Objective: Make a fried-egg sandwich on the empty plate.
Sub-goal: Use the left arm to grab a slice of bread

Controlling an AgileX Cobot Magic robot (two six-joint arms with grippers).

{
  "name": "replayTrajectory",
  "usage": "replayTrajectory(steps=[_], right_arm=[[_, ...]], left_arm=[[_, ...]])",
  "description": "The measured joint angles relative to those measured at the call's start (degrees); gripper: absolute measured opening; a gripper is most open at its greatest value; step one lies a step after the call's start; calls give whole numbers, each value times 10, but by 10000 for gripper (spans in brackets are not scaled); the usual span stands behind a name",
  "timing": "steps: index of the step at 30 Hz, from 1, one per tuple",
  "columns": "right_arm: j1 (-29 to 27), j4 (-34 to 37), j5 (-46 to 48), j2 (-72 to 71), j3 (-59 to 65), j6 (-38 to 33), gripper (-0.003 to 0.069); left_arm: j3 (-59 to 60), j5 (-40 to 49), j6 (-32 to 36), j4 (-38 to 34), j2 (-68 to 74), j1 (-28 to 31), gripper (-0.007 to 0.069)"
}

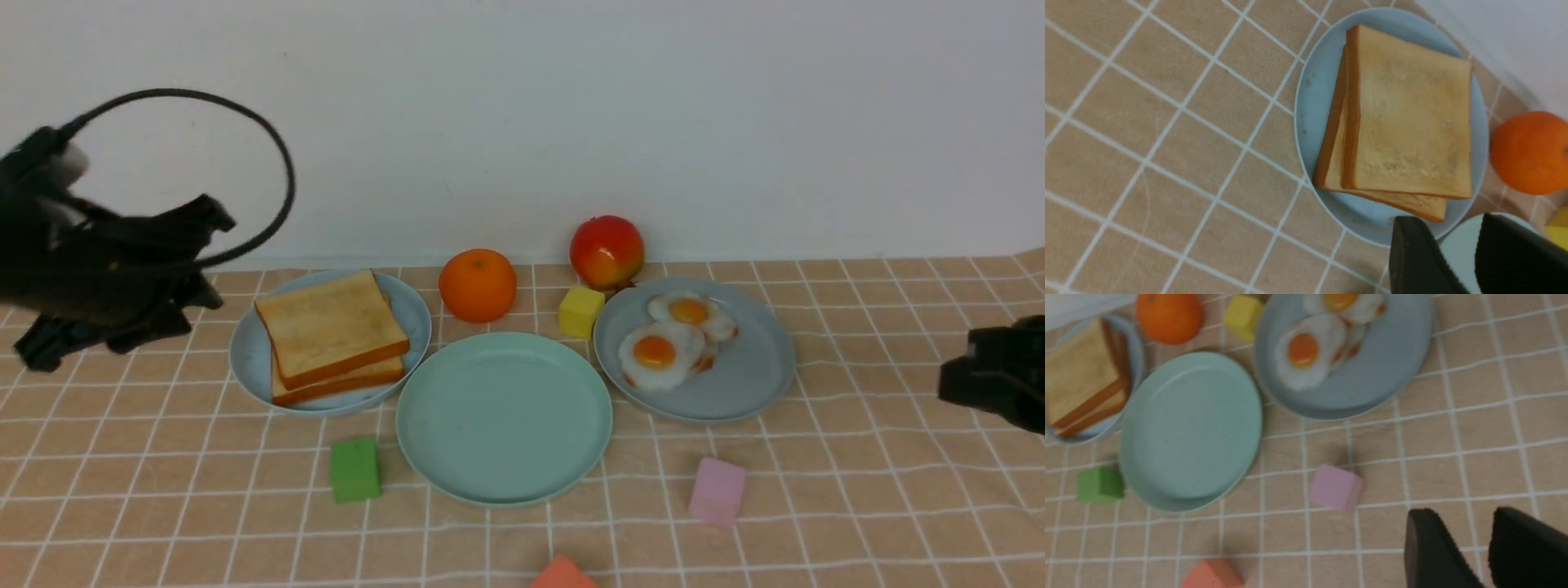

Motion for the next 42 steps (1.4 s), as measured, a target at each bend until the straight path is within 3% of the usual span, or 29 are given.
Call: replayTrajectory(steps=[5,11,18,28,34,38,39,40,42], right_arm=[[1,62,1,0,0,-72,241],[1,77,10,0,0,-88,241],[1,81,21,0,0,-88,241],[1,84,39,0,-1,-88,241],[1,86,42,0,-1,-89,241],[1,86,47,0,-1,-89,241],[1,86,46,0,-1,-89,241],[1,86,49,0,-1,-89,241],[1,86,51,0,-1,-89,241]], left_arm=[[-97,69,23,1,94,0,260],[-181,119,58,-4,196,0,351],[-221,109,102,-50,261,0,379],[-223,97,107,-53,295,0,379],[-224,95,115,-54,304,0,288],[-225,97,125,-49,304,0,86],[-225,97,125,-49,304,0,77],[-225,99,127,-48,300,0,20],[-225,102,127,-47,296,0,11]])
